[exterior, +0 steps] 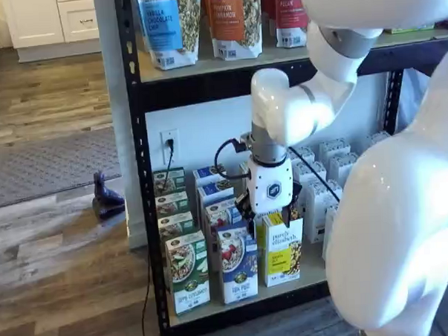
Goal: Pick up the blue and white box that is on the bottom shelf, the second box from the left
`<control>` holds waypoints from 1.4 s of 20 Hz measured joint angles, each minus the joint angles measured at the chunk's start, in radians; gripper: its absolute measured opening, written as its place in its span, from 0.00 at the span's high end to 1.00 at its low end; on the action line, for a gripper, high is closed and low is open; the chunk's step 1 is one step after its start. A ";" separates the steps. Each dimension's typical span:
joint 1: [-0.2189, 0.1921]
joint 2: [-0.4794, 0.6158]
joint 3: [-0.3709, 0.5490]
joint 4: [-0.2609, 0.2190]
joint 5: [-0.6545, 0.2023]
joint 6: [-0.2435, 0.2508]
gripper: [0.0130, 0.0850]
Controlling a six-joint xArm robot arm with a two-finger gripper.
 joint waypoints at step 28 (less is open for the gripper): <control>0.038 0.511 -0.266 -0.061 -0.287 0.101 0.00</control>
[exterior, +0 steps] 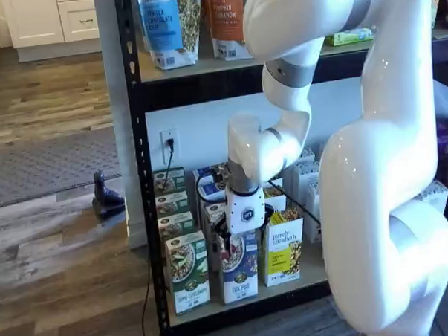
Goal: Pick up the blue and white box that is on the bottom shelf, the second box from the left
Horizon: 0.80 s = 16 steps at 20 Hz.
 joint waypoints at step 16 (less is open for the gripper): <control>-0.071 0.243 -0.259 -0.027 0.014 -0.045 0.00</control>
